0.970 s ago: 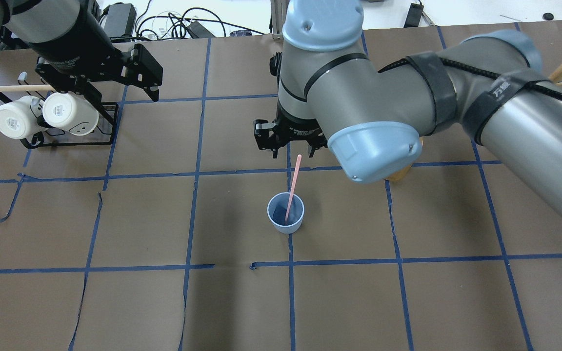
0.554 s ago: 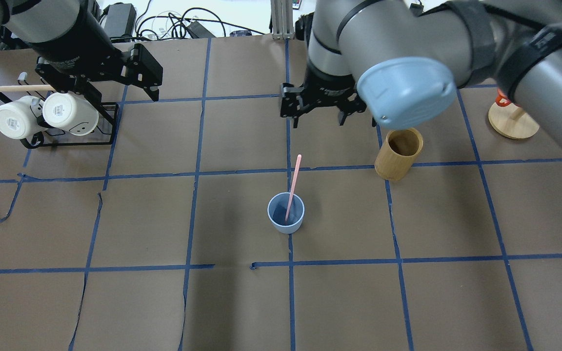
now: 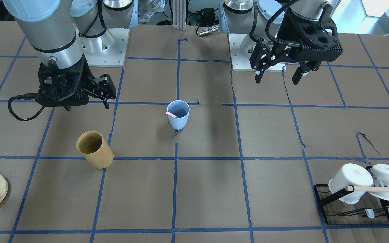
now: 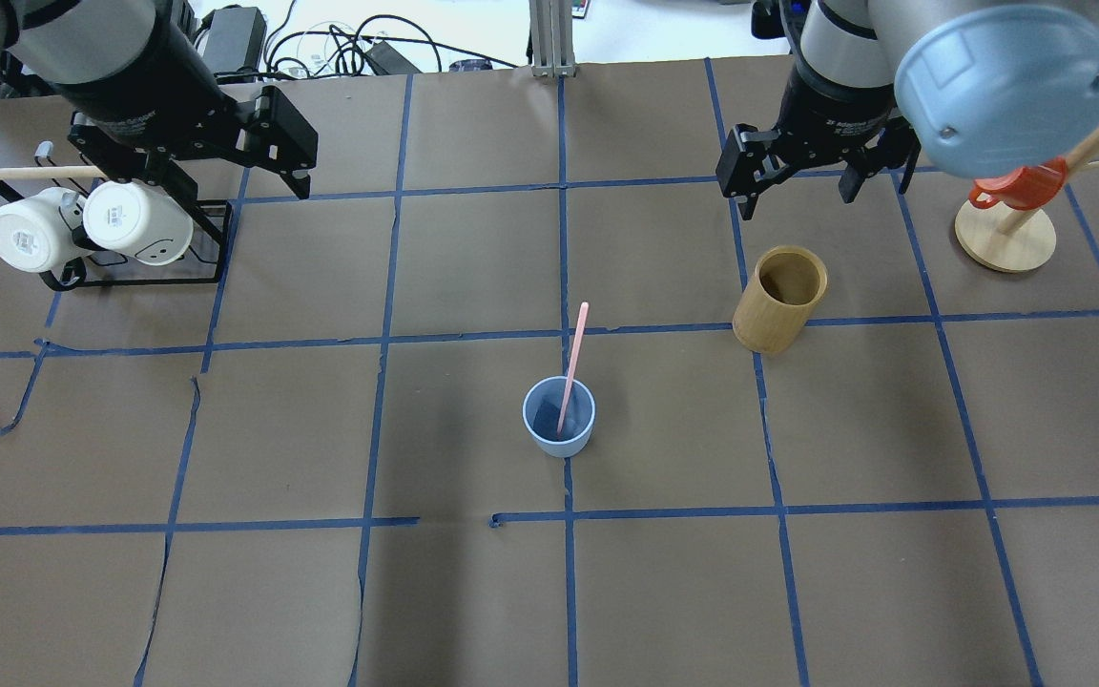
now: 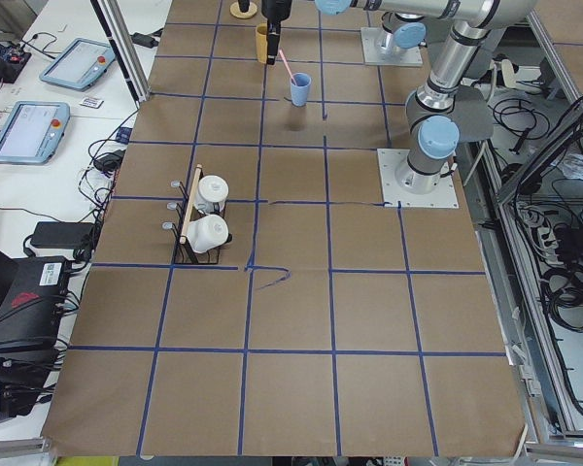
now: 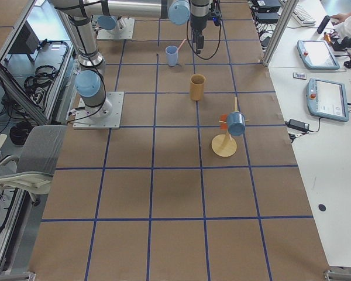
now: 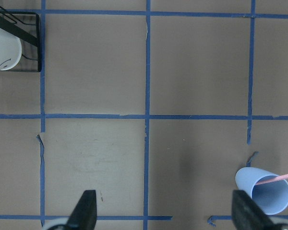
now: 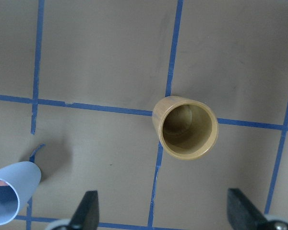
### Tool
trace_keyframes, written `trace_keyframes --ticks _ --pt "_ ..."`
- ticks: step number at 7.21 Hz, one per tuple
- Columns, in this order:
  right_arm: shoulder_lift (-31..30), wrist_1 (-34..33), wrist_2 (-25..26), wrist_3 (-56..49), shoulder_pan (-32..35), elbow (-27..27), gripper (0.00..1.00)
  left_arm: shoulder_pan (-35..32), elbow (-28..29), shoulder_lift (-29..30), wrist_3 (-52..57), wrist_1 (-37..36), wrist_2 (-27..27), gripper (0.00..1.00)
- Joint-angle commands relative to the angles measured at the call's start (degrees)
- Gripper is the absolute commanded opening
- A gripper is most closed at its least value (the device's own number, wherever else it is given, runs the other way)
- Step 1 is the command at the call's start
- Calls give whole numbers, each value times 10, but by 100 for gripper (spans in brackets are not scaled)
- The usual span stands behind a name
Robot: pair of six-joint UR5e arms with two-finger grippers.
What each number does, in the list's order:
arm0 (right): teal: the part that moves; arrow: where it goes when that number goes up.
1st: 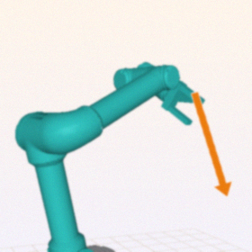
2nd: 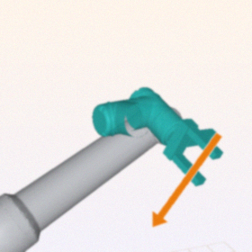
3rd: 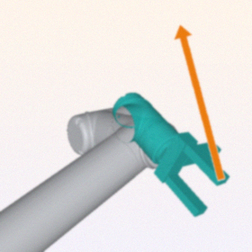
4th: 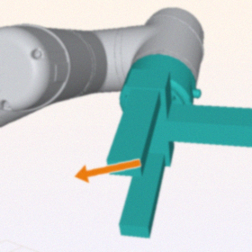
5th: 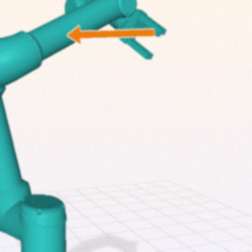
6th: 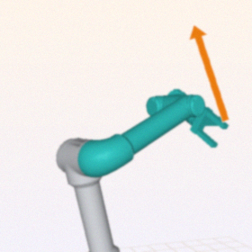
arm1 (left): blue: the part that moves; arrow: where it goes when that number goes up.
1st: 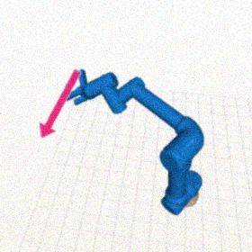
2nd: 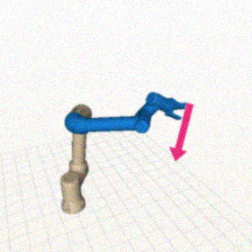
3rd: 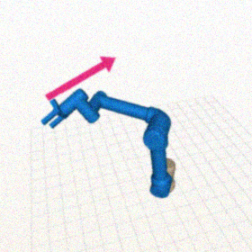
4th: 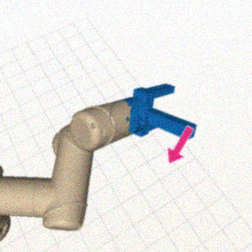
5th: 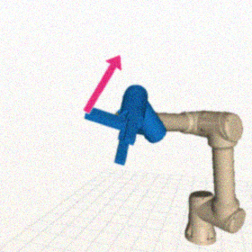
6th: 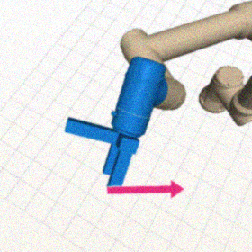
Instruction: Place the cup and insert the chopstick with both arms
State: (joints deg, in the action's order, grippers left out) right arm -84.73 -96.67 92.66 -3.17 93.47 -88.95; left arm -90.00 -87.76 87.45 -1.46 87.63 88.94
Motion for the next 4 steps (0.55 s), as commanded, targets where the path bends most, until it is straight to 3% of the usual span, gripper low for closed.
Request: trace_keyframes --ticks 1,4 --pt "-13 -12 7 3 -1 3 100 0 0 0 1 0 0 100" --pt "-18 3 1 22 -12 5 100 0 0 0 0 0 0 100"
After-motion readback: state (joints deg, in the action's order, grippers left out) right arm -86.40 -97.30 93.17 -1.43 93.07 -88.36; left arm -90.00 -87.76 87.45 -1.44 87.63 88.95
